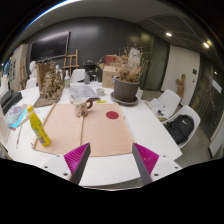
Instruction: Pour water
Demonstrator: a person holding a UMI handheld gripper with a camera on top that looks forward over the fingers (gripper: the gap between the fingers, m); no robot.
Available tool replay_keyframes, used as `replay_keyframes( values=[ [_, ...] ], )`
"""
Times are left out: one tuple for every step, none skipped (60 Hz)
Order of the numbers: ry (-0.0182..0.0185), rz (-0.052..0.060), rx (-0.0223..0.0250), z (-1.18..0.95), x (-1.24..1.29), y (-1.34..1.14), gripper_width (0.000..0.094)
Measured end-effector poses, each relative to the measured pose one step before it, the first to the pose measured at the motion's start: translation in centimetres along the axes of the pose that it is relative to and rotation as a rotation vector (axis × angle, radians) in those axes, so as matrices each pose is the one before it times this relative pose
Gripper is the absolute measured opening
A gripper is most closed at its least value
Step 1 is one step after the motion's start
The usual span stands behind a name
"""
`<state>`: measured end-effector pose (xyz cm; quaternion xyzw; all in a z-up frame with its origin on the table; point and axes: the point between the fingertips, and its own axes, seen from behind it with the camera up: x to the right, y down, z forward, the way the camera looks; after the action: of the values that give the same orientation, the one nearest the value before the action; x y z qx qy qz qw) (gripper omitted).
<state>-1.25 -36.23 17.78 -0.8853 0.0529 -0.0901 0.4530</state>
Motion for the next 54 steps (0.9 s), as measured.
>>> replay_keyframes(
  values=[
    [-0.00616, -0.0007, -0.00396, 0.109, -1.09, 0.242, 0.0856],
    [-0.0063, -0.0014, -0.00376, 0.097, -1.041, 0.266, 0.0855],
    [-0.00776, -0.0016, -0.00293, 0.072, -1.028, 0.237, 0.0856],
    [-0.00916, -0.0021, -0.00228, 0.09, -1.068, 0.248, 0.0855],
    [-0.0099, -0.0022, -0.00186, 0.083, -1.075, 0.266, 0.0855],
    [-0.00896, -0.0023, -0.002, 0.118, -1.231, 0.248, 0.0854],
    [-0.01001, -0.0026, -0.00169, 0.089, -1.072, 0.257, 0.0854],
    [-0.01045, -0.0023, -0.00103, 0.125, -1.089, 0.248, 0.0855],
    [-0.01156, -0.002, -0.00041, 0.165, -1.1, 0.223, 0.0856],
    [-0.0128, -0.0014, 0.00043, 0.181, -1.116, 0.244, 0.0857],
    [-0.01519, -0.0004, 0.00118, 0.197, -1.16, 0.225, 0.0856],
    [-0.0177, 0.0006, 0.00171, 0.266, -1.239, 0.224, 0.0857],
    [-0.01885, 0.0011, 0.00166, 0.25, -1.226, 0.223, 0.0857],
    [-0.01848, 0.0017, 0.0014, 0.31, -1.221, 0.232, 0.0855],
    [-0.01701, 0.0019, 0.002, 0.36, -1.15, 0.175, 0.0857],
    [-0.0135, 0.0011, 0.00277, 0.37, -1.039, 0.098, 0.086],
    [-0.01073, -0.0005, 0.00331, 0.395, -0.896, 0.138, 0.0859],
    [-0.00886, -0.002, 0.00407, 0.403, -0.909, 0.074, 0.086],
    [-0.0083, -0.0034, 0.00402, 0.441, -0.891, 0.064, 0.0858],
    [-0.00867, -0.0048, 0.00429, 0.462, -0.845, 0.067, 0.0859],
    [-0.00972, -0.0053, 0.00407, 0.497, -0.862, 0.028, 0.0858],
    [-0.00904, -0.0053, 0.00598, 0.479, -0.837, -0.023, 0.086],
    [-0.00821, -0.0055, 0.00699, 0.51, -0.813, -0.076, 0.086],
    [-0.00694, -0.005, 0.00726, 0.513, -0.768, -0.096, 0.0859],
    [-0.00578, -0.0051, 0.00766, 0.548, -0.76, -0.069, 0.086],
    [-0.00537, -0.0053, 0.00825, 0.556, -0.693, -0.088, 0.086],
    [-0.00496, -0.0051, 0.00845, 0.568, -0.687, -0.112, 0.086],
    [-0.00428, -0.0046, 0.00813, 0.577, -0.622, -0.111, 0.086],
    [-0.00257, -0.0034, 0.00818, 0.626, -0.603, -0.153, 0.0861],
    [-0.00109, -0.0023, 0.00866, 0.598, -0.5, -0.147, 0.0861],
    [-0.00012, -0.0011, 0.00902, 0.582, -0.441, -0.164, 0.0861],
    [0.00056, 0.0, 0.0087, 0.612, -0.403, -0.16, 0.0858],
    [0.00015, 0.0016, 0.00789, 0.622, -0.437, -0.156, 0.0858],
    [0.00089, 0.003, 0.00731, 0.591, -0.346, -0.146, 0.0857],
    [0.00264, 0.0042, 0.00721, 0.607, -0.291, -0.139, 0.0854],
    [0.00462, 0.0058, 0.00732, 0.595, -0.201, -0.173, 0.0853],
    [0.0053, 0.0068, 0.00628, 0.591, -0.196, -0.153, 0.0852],
    [0.00558, 0.0066, 0.00556, 0.563, -0.133, -0.146, 0.0849],
    [0.00563, 0.0069, 0.0049, 0.578, -0.159, -0.113, 0.0847],
    [0.00535, 0.0077, 0.00399, 0.568, -0.164, -0.09, 0.0838],
    [0.00534, 0.0088, 0.00428, 0.521, -0.148, -0.097, 0.0831],
    [0.00483, 0.0096, 0.0035, 0.486, -0.136, -0.057, 0.0817],
    [0.00395, 0.0092, 0.00257, 0.478, -0.105, -0.031, 0.0801],
    [0.00429, 0.0084, 0.00247, 0.433, -0.063, -0.045, 0.0783],
    [0.00261, 0.0064, 0.00419, 0.423, -0.115, -0.078, 0.076],
    [-0.00008, 0.0045, 0.00437, 0.356, -0.145, -0.161, 0.0733],
    [-0.00099, 0.0027, 0.00504, 0.314, -0.147, -0.06, 0.07],
    [-0.00073, 0.0008, 0.00463, 0.267, -0.113, -0.056, 0.066],
    [0.00075, -0.001, 0.00488, 0.224, -0.053, -0.099, 0.0616],
    [0.00268, -0.0023, 0.00496, 0.208, 0.006, -0.084, 0.0561],
    [0.00346, -0.0025, 0.00441, 0.196, 0.041, -0.119, 0.0496],
    [0.00812, -0.0031, 0.00236, 0.692, 0.166, -0.293, 0.0474],
    [0.00775, -0.0045, 0.00319, 0.063, 0.144, -0.067, 0.0473],
    [0.0015, -0.0029, 0.00311, -0.31, -0.168, 0.043, 0.0467]
  ],
)
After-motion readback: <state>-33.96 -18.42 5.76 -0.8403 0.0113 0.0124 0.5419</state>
